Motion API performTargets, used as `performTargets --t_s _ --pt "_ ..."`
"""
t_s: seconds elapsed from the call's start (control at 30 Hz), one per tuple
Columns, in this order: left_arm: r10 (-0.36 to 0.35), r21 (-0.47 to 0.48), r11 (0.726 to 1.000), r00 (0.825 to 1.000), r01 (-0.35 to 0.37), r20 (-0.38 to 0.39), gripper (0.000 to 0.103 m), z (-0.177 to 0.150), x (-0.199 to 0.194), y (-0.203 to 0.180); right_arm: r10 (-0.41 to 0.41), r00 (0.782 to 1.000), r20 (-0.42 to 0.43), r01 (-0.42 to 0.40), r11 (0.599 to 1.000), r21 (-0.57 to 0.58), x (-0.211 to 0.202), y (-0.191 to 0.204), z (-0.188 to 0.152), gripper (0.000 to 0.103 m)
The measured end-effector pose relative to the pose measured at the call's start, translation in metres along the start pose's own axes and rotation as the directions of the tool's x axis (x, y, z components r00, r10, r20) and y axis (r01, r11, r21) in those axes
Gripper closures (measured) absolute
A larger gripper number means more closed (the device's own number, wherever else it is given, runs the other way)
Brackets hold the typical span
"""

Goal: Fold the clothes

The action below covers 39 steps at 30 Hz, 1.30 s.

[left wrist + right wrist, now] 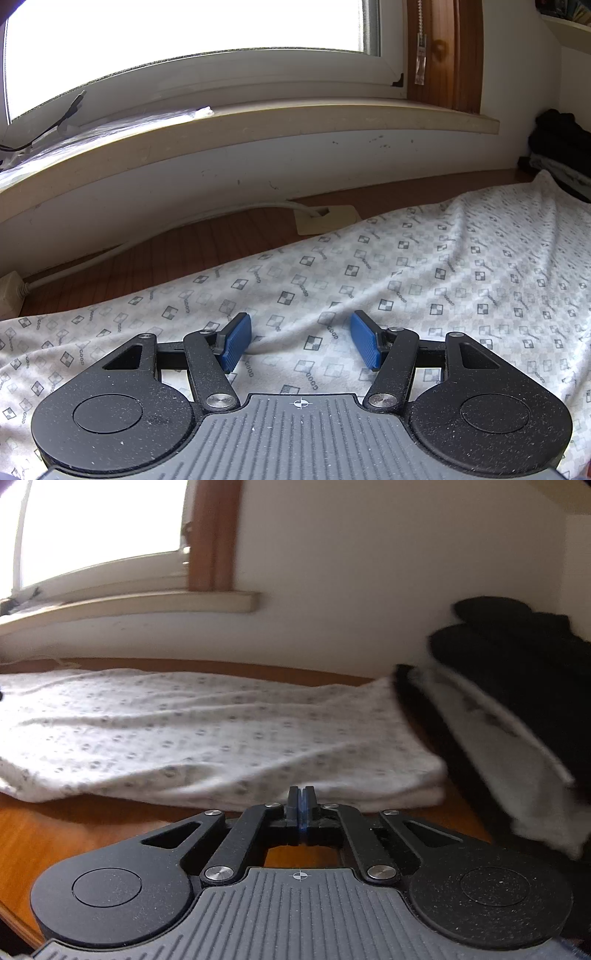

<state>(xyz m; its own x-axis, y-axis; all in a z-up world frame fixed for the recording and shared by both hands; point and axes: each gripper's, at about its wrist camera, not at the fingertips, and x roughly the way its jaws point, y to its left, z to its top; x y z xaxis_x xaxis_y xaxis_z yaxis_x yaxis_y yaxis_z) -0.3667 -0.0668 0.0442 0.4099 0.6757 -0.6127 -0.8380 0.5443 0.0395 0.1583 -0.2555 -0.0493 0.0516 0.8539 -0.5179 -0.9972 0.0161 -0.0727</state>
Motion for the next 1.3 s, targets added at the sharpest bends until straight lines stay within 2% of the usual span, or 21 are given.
performTargets --t_s 0.1,0.17,0.2,0.23,0.27,0.37,0.47,0.5,0.53,0.6,0.7,0.83,0.9,1.0,1.03,1.1,1.13,1.17,1.3 --pt "0.0 -0.001 1.0 1.0 0.0 -0.001 0.038 0.0 0.0 0.001 -0.033 0.999 0.004 0.032 0.995 0.096 0.001 -0.024 0.001 0.1" --pt "0.006 0.0 1.0 1.0 -0.006 -0.002 0.036 0.0 0.0 0.0 -0.06 0.998 0.009 0.058 0.984 0.168 0.004 -0.041 0.003 0.088" --pt "0.008 0.002 1.0 1.0 -0.008 -0.001 0.036 0.0 0.0 -0.001 -0.077 0.997 0.006 0.074 0.974 0.212 0.009 -0.051 0.005 0.076" --pt "0.01 0.005 1.0 1.0 -0.01 -0.001 0.036 0.0 0.0 -0.001 -0.09 0.996 0.001 0.086 0.963 0.255 0.014 -0.06 0.007 0.07" --pt "0.012 0.007 1.0 1.0 -0.012 0.0 0.036 0.0 0.0 -0.001 -0.1 0.995 -0.008 0.098 0.952 0.29 0.02 -0.068 0.008 0.069" --pt "0.017 0.013 1.0 1.0 -0.017 0.005 0.036 0.0 -0.002 -0.004 -0.133 0.99 -0.041 0.139 0.919 0.369 0.037 -0.085 0.01 0.069" --pt "0.02 0.016 1.0 1.0 -0.02 0.011 0.036 0.0 -0.005 -0.008 -0.139 0.989 -0.051 0.148 0.908 0.392 0.046 -0.09 0.008 0.071" --pt "0.021 0.018 1.0 1.0 -0.022 0.013 0.036 0.0 -0.007 -0.009 -0.137 0.99 -0.044 0.143 0.909 0.391 0.046 -0.091 0.007 0.087" --pt "0.023 0.019 1.0 1.0 -0.023 0.016 0.036 0.0 -0.008 -0.01 -0.151 0.988 -0.032 0.152 0.914 0.377 0.044 -0.091 0.007 0.093" --pt "0.025 0.021 0.999 0.999 -0.025 0.02 0.036 0.001 -0.01 -0.013 -0.192 0.981 -0.003 0.179 0.912 0.37 0.036 -0.096 0.009 0.096" --pt "0.029 0.025 0.999 0.999 -0.029 0.027 0.032 0.001 -0.013 -0.017 -0.18 0.984 0.001 0.162 0.885 0.436 0.033 -0.112 0.007 0.096" --pt "0.033 0.03 0.999 0.999 -0.034 0.035 0.033 0.001 -0.018 -0.022 -0.182 0.983 -0.009 0.171 0.905 0.389 0.037 -0.104 0.008 0.096" --pt "-0.01 0.033 0.999 0.998 0.008 0.057 0.034 0.002 -0.029 -0.036 -0.178 0.984 -0.012 0.169 0.911 0.376 0.04 -0.1 0.007 0.096" --pt "-0.059 0.057 0.997 0.994 0.054 0.089 0.04 0.004 -0.046 -0.062 -0.184 0.983 -0.012 0.176 0.915 0.363 0.045 -0.098 0.007 0.095" --pt "-0.087 0.06 0.995 0.992 0.082 0.091 0.047 0.004 -0.05 -0.069 -0.182 0.983 -0.007 0.172 0.916 0.363 0.045 -0.098 0.008 0.095" --pt "-0.147 0.061 0.988 0.985 0.142 0.09 0.053 0.002 -0.057 -0.084 -0.183 0.983 -0.005 0.172 0.916 0.363 0.048 -0.099 0.008 0.093" --pt "-0.172 0.068 0.984 0.981 0.167 0.086 0.069 -0.001 -0.06 -0.092 -0.18 0.984 -0.008 0.171 0.915 0.366 0.049 -0.1 0.008 0.093" --pt "-0.197 0.075 0.979 0.977 0.191 0.08 0.079 -0.004 -0.064 -0.1 -0.18 0.984 -0.011 0.171 0.914 0.368 0.05 -0.1 0.008 0.093" --pt "-0.245 0.108 0.965 0.968 0.238 0.057 0.083 -0.017 -0.073 -0.128 -0.192 0.981 -0.016 0.186 0.923 0.336 0.05 -0.095 0.009 0.092"
